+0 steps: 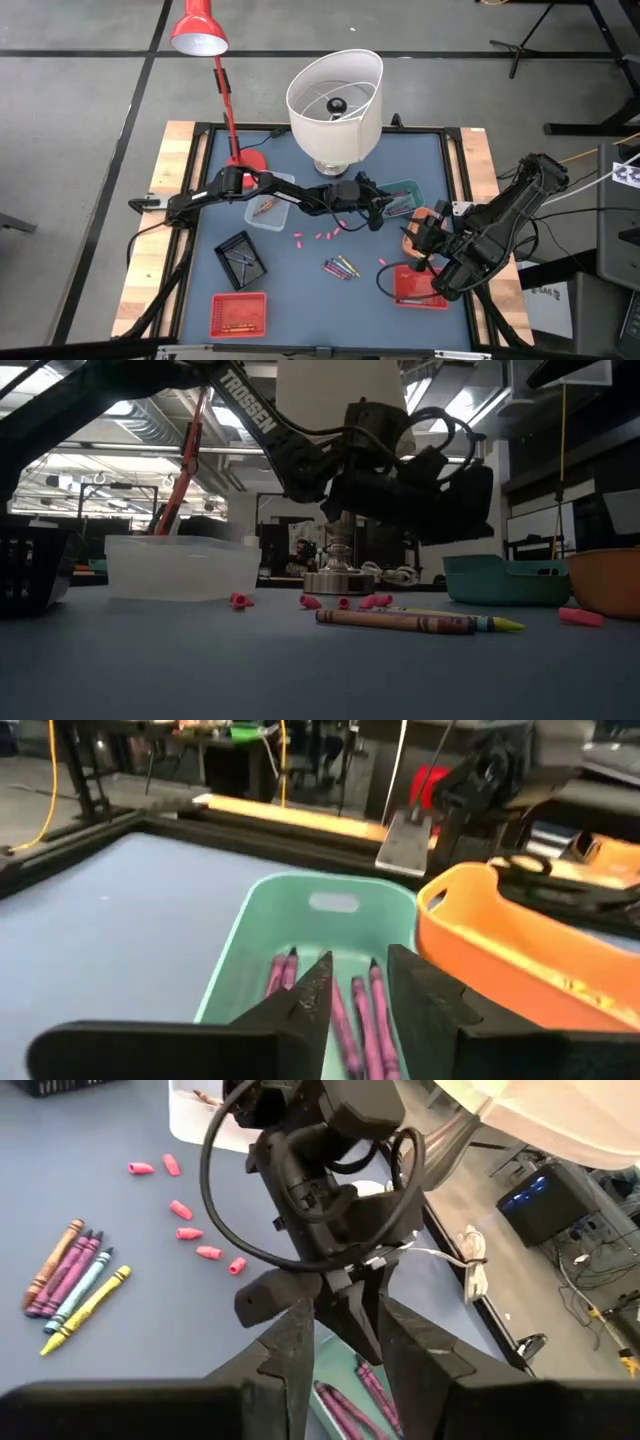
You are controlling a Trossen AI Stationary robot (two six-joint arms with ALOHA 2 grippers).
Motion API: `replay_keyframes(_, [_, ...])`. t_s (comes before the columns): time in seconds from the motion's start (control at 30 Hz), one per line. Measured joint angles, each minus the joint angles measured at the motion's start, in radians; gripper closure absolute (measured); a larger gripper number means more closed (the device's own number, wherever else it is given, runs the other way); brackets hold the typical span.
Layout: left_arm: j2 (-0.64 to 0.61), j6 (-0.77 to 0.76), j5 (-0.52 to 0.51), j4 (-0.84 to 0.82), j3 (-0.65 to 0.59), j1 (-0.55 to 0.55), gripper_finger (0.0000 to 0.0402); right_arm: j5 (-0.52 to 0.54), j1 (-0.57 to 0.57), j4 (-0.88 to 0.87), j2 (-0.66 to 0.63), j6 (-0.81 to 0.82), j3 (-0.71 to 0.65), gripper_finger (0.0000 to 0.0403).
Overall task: Sort crayons
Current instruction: Put the brown crayon into the transparent bin
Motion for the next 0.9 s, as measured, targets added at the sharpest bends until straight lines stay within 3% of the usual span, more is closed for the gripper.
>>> replay_keyframes(0.2, [-0.019, 0.0, 0.056, -0.119, -0.001, 0.0, 0.0314, -0.012, 0.0, 0.091, 0.0, 0.002, -0.001, 0.029])
replay_keyframes(0.4, [-0.107, -0.007, 0.242, -0.327, 0.0, -0.008, 0.0316, -0.014, 0.0, 0.21, 0.002, 0.002, -0.066, 0.029])
replay_keyframes(0.57, [-0.18, -0.007, 0.338, -0.484, 0.0, -0.037, 0.0316, -0.02, 0.0, 0.34, 0.002, 0.003, -0.153, 0.029])
replay_keyframes(0.9, [-0.358, 0.019, 0.346, -0.935, 0.0, -0.129, 0.0316, -0.046, -0.002, 0.597, 0.002, 0.003, -0.273, 0.029])
